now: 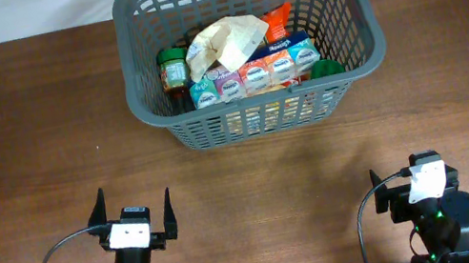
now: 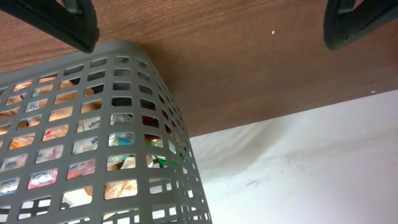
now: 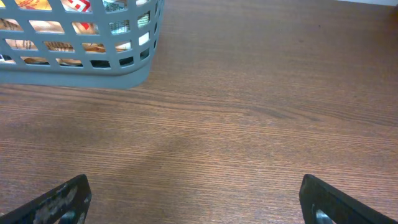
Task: Pack container
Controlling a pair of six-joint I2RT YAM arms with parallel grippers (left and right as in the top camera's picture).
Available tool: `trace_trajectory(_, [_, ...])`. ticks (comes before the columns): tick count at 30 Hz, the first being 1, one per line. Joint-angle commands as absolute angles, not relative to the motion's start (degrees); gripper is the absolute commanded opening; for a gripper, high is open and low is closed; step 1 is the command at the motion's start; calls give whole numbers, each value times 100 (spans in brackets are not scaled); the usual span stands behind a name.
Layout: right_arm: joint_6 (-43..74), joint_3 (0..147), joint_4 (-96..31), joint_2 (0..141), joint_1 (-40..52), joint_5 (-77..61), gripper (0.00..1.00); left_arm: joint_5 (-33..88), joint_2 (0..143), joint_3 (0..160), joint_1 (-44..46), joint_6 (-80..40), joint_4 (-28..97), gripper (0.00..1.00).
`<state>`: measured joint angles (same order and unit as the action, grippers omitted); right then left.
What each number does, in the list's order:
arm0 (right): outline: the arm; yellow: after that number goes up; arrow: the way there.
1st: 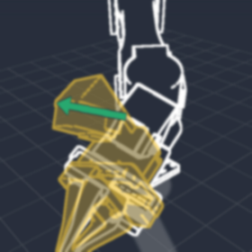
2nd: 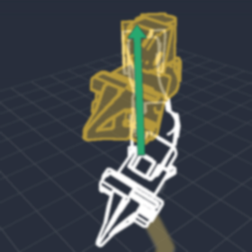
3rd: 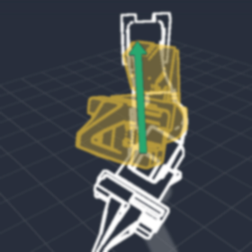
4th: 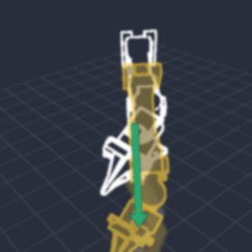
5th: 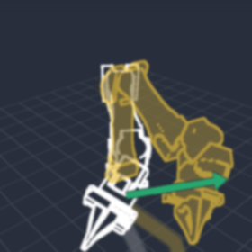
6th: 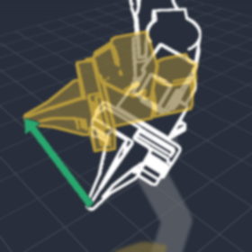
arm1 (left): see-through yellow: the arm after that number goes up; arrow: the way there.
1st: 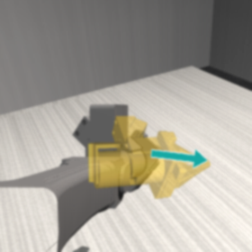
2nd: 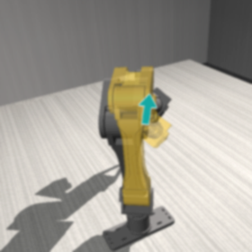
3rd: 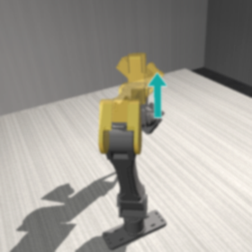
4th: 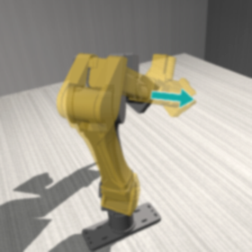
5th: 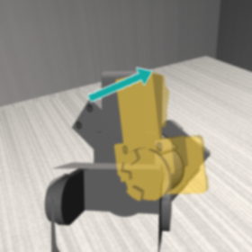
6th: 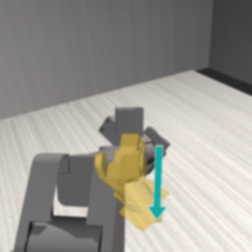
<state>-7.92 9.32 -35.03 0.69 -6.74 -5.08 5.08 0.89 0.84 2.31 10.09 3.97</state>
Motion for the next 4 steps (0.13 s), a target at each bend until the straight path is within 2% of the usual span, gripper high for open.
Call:
trace_trajectory(1, [-790,899,-3492,19,-639,-556,99,467,30,51,263,1079,412,99])
trace_trajectory(4, [-790,899,-3492,19,-639,-558,99,467,30,51,263,1079,412,99])
